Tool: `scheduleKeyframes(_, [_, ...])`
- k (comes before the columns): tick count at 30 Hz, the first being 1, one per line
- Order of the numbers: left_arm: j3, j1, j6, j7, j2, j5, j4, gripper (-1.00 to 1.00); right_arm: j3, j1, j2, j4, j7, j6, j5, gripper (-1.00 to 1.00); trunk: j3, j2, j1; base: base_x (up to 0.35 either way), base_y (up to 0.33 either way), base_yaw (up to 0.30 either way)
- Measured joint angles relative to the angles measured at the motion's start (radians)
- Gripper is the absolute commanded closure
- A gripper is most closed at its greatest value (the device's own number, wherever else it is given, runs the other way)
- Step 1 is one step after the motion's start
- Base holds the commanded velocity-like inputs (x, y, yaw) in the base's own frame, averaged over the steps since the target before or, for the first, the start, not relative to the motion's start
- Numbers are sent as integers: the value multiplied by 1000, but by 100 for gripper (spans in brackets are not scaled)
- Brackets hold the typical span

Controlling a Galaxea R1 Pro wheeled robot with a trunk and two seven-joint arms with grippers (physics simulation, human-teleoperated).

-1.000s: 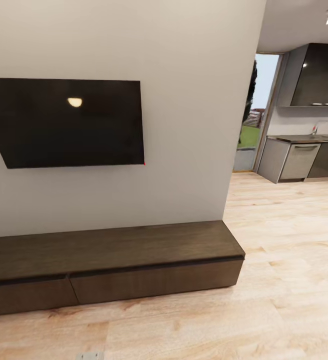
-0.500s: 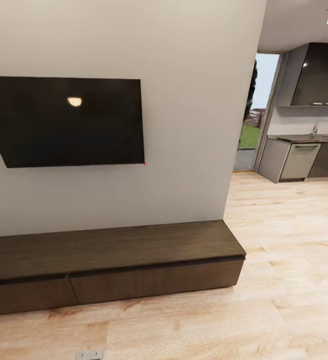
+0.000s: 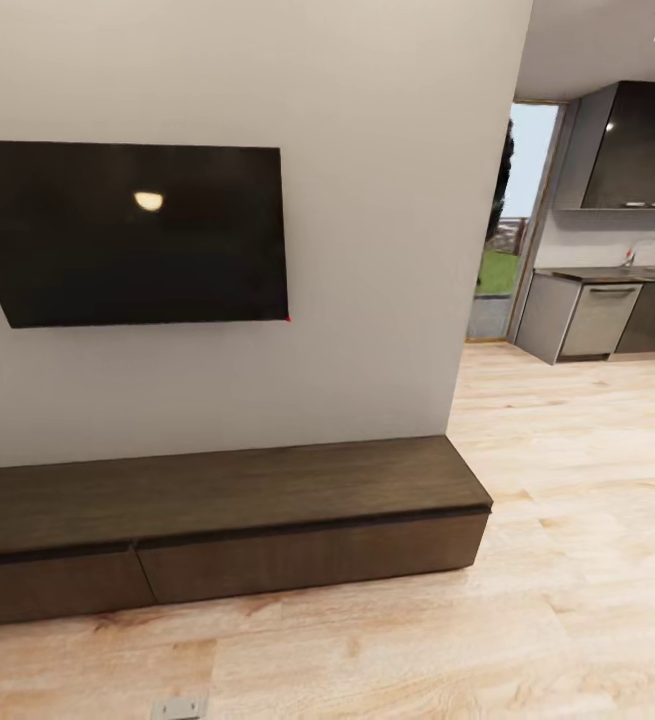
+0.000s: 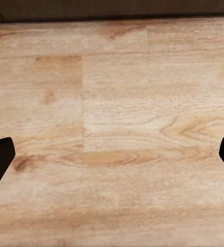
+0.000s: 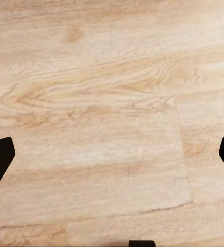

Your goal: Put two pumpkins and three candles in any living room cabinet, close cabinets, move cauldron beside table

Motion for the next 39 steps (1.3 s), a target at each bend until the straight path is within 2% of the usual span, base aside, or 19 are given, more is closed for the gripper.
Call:
scheduleKeyframes(16, [0, 0, 0, -8, 1, 0, 0, -100, 1, 0, 0, 0, 0, 1, 0, -100, -50, -112, 61, 0, 0, 29])
scheduleKeyframes(27, [-2, 0, 0, -8, 1, -1, 0, -100, 1, 0, 0, 0, 0, 1, 0, -100, -50, -112, 61, 0, 0, 0])
scheduleKeyframes(36, [-2, 0, 0, -8, 1, -2, 0, -100, 1, 0, 0, -2, 1, 0, 0, -100, -78, -175, 96, 0, 0, 0])
scheduleKeyframes(39, [-2, 0, 0, -8, 1, -3, 0, -100, 1, 0, 0, -3, 0, -2, 0, -100, -78, -175, 96, 0, 0, 0])
